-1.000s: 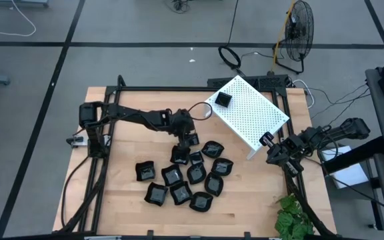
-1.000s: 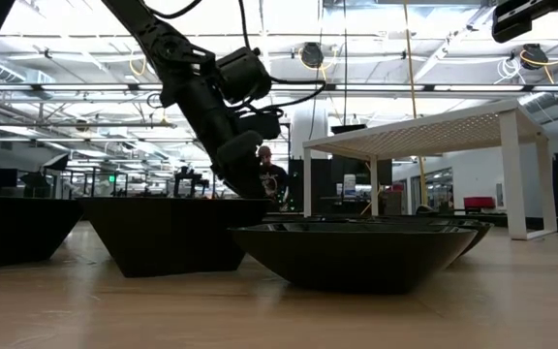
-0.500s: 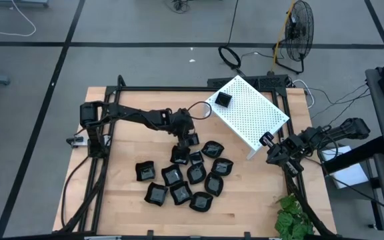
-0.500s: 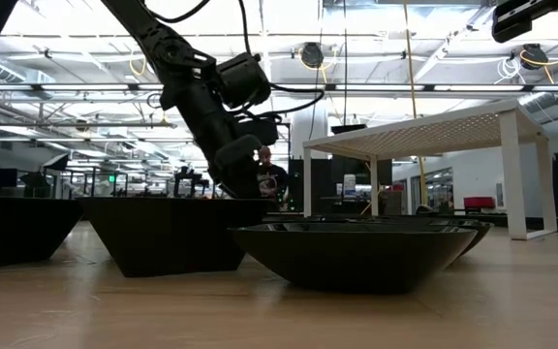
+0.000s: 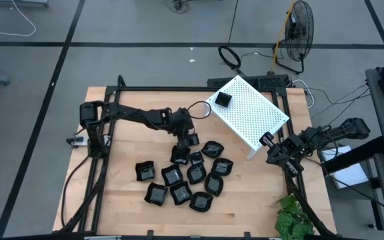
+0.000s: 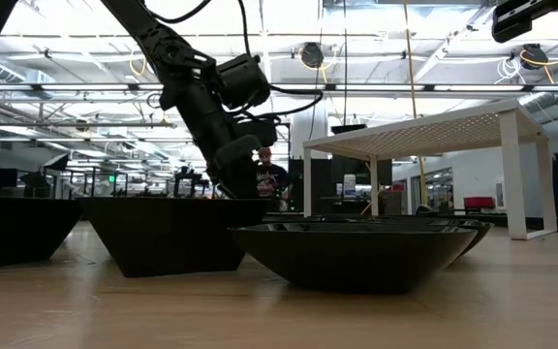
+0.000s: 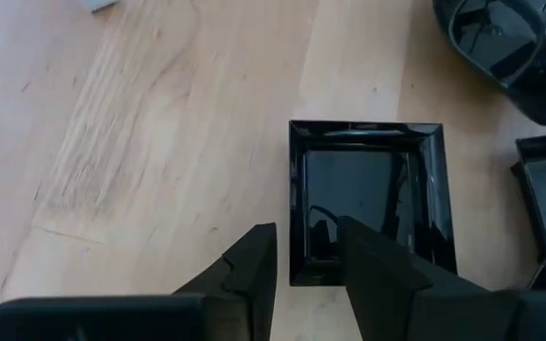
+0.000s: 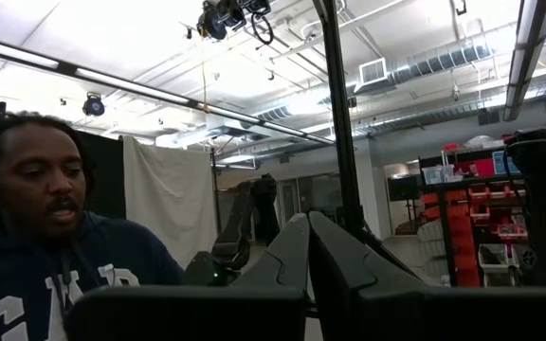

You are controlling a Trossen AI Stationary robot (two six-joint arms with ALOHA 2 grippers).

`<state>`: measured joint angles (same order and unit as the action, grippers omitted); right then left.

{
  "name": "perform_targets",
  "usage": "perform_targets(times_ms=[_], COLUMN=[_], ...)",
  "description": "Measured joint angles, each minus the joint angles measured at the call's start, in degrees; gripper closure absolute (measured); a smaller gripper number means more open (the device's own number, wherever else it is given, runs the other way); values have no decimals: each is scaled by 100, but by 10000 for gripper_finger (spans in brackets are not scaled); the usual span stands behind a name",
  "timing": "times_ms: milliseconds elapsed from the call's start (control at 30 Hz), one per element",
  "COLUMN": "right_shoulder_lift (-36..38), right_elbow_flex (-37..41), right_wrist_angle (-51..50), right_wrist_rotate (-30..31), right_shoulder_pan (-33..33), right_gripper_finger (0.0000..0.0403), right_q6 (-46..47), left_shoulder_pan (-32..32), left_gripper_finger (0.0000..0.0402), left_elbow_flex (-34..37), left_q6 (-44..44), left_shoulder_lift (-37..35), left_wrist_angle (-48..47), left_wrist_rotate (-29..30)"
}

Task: Pick & Place Mini shaped plates
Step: Stack the black square plate on top of the other black square plates on the shelf

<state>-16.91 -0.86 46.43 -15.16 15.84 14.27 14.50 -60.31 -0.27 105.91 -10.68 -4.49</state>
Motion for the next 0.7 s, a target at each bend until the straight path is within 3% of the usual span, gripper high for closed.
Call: perform_targets(times_ms=[700], right_shoulder_lift=[-2], right_elbow_flex=[0], right_wrist_angle=[-5], right_wrist_rotate=[0], right_shoulder_pan=[1], right_gripper_finger=[403], right_q6=[1], left_shoulder_pan=[48], left_gripper_finger=[286], left_elbow_flex=[24], left_q6=[-36], left_shoulder_lift=[162], left_wrist_angle=[118], left_wrist_rotate=[-63])
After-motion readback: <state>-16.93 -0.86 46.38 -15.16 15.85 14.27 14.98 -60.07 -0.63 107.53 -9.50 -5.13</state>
